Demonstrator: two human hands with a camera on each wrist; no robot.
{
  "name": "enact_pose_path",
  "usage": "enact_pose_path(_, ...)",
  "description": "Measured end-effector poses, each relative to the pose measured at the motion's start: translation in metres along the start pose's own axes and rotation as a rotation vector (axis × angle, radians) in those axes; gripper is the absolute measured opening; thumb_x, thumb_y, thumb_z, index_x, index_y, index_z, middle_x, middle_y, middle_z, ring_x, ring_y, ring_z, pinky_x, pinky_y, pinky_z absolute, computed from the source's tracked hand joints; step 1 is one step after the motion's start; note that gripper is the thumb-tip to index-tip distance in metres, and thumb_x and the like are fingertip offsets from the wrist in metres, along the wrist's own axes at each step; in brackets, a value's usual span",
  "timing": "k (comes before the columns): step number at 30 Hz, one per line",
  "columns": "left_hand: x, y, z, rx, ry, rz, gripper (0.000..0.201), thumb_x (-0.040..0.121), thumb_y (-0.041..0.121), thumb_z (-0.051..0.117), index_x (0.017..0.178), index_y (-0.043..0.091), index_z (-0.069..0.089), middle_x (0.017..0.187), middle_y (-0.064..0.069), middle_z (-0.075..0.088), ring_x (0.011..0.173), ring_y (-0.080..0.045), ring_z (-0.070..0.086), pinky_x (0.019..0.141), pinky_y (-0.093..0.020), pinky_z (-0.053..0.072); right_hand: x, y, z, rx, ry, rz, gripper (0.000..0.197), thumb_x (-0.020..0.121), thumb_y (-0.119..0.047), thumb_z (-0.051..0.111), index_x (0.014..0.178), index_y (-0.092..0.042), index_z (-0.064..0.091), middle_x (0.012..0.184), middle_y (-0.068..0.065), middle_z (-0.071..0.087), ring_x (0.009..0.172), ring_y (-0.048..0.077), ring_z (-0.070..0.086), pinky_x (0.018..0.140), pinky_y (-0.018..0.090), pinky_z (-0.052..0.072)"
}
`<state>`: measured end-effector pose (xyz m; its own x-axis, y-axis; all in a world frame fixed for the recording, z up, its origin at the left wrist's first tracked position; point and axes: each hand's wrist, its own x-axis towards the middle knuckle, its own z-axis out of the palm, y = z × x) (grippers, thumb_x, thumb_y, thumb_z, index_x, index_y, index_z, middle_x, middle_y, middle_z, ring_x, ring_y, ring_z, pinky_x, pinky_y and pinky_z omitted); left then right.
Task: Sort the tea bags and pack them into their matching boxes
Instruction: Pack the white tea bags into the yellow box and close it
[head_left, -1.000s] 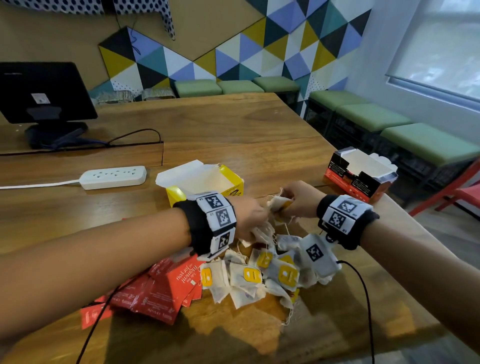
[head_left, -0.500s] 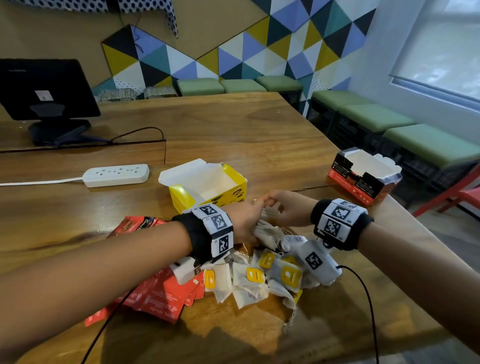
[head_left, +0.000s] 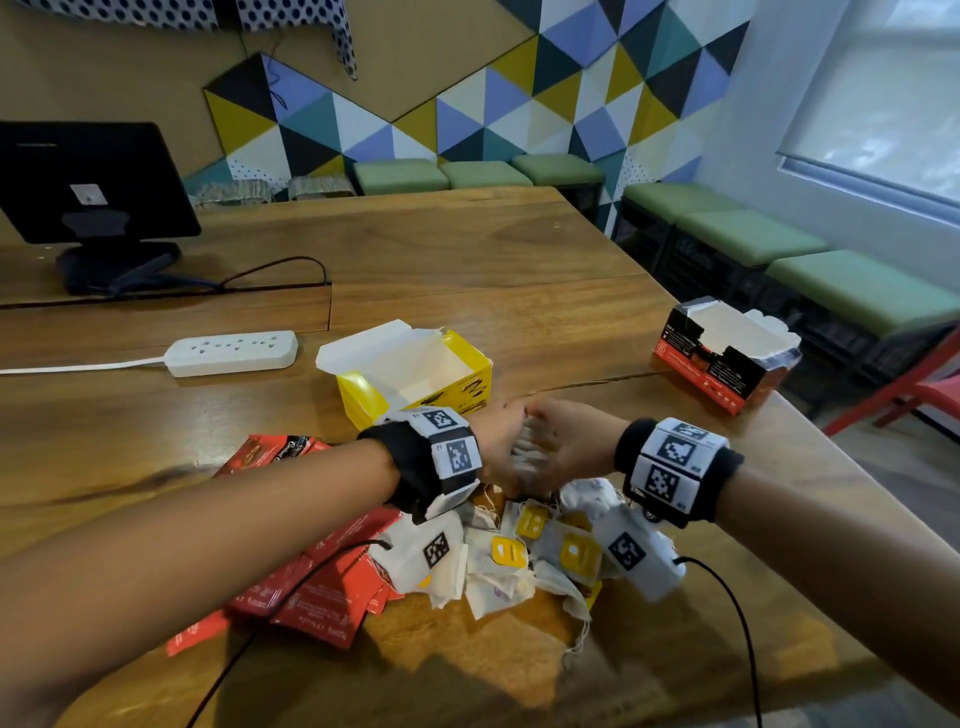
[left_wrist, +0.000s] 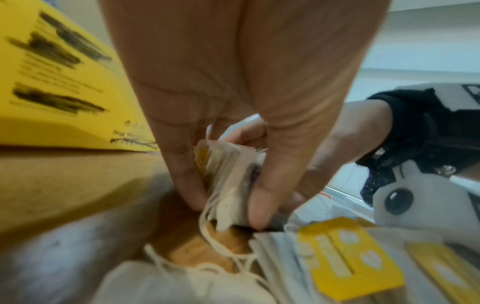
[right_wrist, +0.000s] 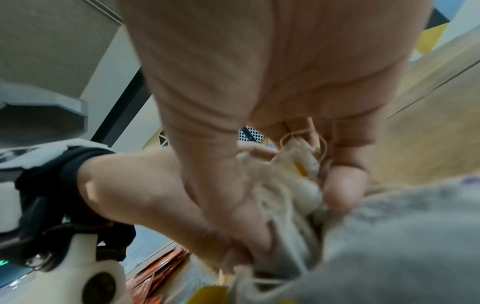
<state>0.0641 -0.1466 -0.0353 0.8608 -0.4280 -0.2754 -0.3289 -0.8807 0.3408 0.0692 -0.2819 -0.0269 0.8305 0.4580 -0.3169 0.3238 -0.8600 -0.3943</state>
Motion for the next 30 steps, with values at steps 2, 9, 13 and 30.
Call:
enact_pose_path(2,-0.001,0.001,-0.001,0.019,0.0,-0.049,0.082,0.066,0.018,0.08,0.133,0.005,0.034,0.133,-0.014,0.041,0.119,-0.027,0.048,0.088,-0.03,0.044,0.004,-0.001,0.001,-0.011,0.021,-0.011,0.058,0.067,-0.024,0.078,0.119,-0.013,0.053,0.114,0.006,0.063,0.102,0.023,0.06,0.087,0.032,0.049)
enact_pose_path(9,-0.007,0.003,-0.006,0.035,0.035,-0.019,0.035,0.072,0.018,0.074,0.1,-0.003,0.065,0.084,-0.009,0.056,0.08,-0.022,0.054,0.059,-0.026,0.038,0.011,-0.01,0.008,-0.225,0.052,-0.03,0.069,0.065,-0.029,0.078,0.123,-0.011,0.045,0.123,0.008,0.054,0.111,0.025,0.053,0.091,0.032,0.046)
enact_pose_path(13,-0.026,-0.007,-0.032,0.062,0.13,-0.008,0.052,0.074,0.028,0.072,0.117,0.004,0.054,0.106,-0.008,0.059,0.098,-0.025,0.058,0.081,-0.032,0.049,0.014,-0.009,0.007,-0.21,0.031,-0.012,0.076,0.067,-0.034,0.074,0.129,-0.012,0.037,0.121,0.007,0.053,0.11,0.026,0.052,0.092,0.034,0.046)
enact_pose_path(30,-0.069,-0.091,-0.066,0.442,0.019,-0.006,0.037,0.085,0.03,0.062,0.121,0.026,0.056,0.121,0.002,0.058,0.121,-0.018,0.044,0.098,-0.032,0.04,0.014,-0.015,0.005,-0.187,0.028,0.008,0.065,0.065,-0.027,0.076,0.118,-0.018,0.039,0.103,0.005,0.057,0.089,0.023,0.054,0.072,0.033,0.05)
